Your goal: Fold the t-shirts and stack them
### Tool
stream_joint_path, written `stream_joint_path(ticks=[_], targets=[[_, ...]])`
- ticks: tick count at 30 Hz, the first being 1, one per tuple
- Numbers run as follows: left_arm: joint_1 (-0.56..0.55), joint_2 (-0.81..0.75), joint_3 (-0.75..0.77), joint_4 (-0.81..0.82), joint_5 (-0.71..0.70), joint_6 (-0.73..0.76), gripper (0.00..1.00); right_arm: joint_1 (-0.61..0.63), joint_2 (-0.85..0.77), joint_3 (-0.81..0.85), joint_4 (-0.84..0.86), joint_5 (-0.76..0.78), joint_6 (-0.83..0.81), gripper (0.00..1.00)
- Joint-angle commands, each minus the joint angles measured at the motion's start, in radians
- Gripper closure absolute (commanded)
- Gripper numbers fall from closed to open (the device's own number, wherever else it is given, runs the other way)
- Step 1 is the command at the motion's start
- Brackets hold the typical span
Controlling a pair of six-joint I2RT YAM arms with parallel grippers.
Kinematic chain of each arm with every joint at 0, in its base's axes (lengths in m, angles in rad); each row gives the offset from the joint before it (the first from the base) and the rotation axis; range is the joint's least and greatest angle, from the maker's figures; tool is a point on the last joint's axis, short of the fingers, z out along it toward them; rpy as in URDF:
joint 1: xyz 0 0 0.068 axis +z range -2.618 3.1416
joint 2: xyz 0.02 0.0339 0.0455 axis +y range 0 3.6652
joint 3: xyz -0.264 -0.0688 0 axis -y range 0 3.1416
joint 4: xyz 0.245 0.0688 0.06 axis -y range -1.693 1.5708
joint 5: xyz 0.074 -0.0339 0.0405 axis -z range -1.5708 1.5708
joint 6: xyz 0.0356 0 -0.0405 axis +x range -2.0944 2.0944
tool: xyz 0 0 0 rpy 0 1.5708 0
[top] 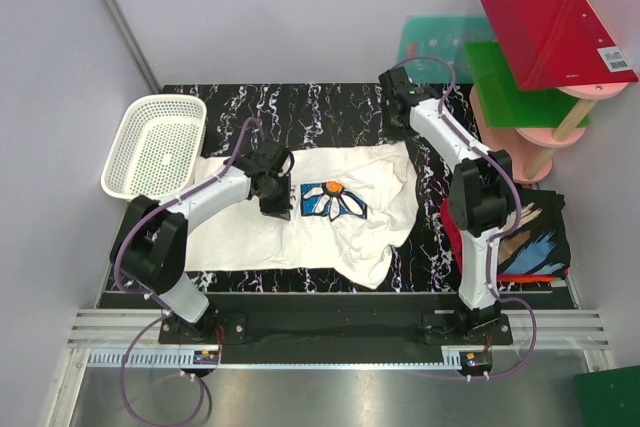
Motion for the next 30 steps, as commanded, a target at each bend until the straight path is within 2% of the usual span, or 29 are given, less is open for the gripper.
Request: stream_joint_path(ticks=[1,9,13,23,30], targets=[[0.002,-0.034,-0.011,0.042,0.012,-0.007,1.0,-0.003,0.018,-0.087,-0.021,0.03,0.019,1.0],[0.0,-0.009,0.0,0.047,0.021,-0.003,1.0,-0.008,0.101,-0.042,-0.036,0.039,0.003,1.0],[0.0,0.004,0.009,0.047,0.025,-0.001,1.0,-0.014,0.196,0.005,-0.053,0.004,-0.007,1.0],[0.0,0.05,0.038,0.025,0.021,0.004,1.0,-0.05,0.449,0.312,-0.248,-0.058,-0.02,1.0],[0.0,0.063,0.065,0.004,0.011,0.007,1.0,-0.161,0.544,0.525,-0.31,-0.029,0.006,1.0]])
